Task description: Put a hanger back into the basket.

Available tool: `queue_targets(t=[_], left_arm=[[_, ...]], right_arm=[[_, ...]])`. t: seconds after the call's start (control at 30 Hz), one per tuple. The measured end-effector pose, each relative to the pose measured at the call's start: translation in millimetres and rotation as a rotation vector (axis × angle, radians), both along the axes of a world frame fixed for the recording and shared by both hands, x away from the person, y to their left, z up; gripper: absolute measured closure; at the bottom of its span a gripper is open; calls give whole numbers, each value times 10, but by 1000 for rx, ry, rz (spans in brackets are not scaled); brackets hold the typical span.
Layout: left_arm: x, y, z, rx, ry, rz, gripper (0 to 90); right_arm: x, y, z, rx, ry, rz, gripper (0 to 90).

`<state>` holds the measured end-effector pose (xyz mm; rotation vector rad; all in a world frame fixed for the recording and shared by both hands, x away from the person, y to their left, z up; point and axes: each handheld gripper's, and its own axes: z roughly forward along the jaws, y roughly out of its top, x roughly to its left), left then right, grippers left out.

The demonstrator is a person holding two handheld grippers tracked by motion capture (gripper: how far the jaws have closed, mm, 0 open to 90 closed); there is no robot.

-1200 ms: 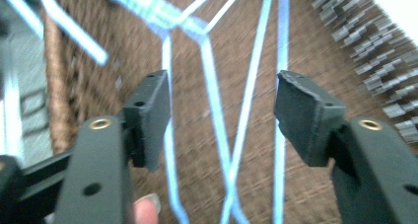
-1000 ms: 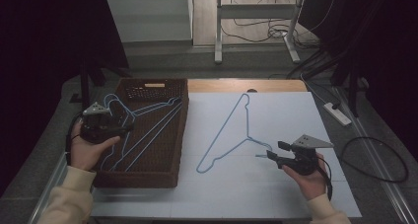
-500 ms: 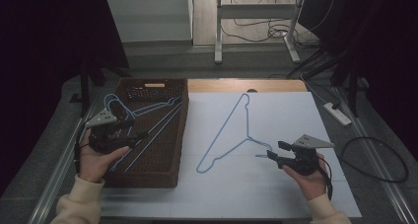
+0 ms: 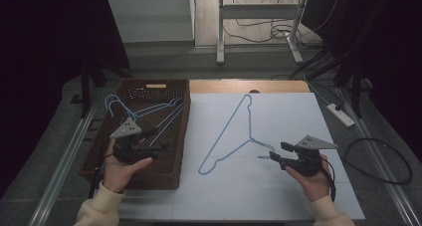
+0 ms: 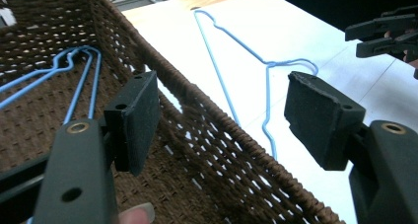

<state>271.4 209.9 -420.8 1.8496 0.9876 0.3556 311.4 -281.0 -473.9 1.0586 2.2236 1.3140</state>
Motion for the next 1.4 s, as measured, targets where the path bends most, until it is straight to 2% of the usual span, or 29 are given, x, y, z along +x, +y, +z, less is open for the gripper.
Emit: queue_targets(t=[0.2,0.47,0.6,0.7,1.0,1.23,1.4], left_arm=[[-91,-72,-16,5,-13,-17,300],[-182,-119,-4,-14,-2,-45,300],[-208,-121,-5,-3,-4,-41,300],[-225,-141,-7,-7,-4,-49,300],[-273,-231,-24,17,5,-79,301],[-305,-282,-8,31,-4,-90,301],[-325,-301,19,39,-12,-96,301]], right_arm=[[2,10,-4,-1,5,5,400],[-1,-19,7,1,1,-2,401],[3,-44,21,4,-2,-8,400],[8,-54,28,1,-3,-9,401],[47,-111,47,-4,11,-13,400],[92,-152,46,-38,26,-24,400],[190,-126,43,-103,58,-22,398]])
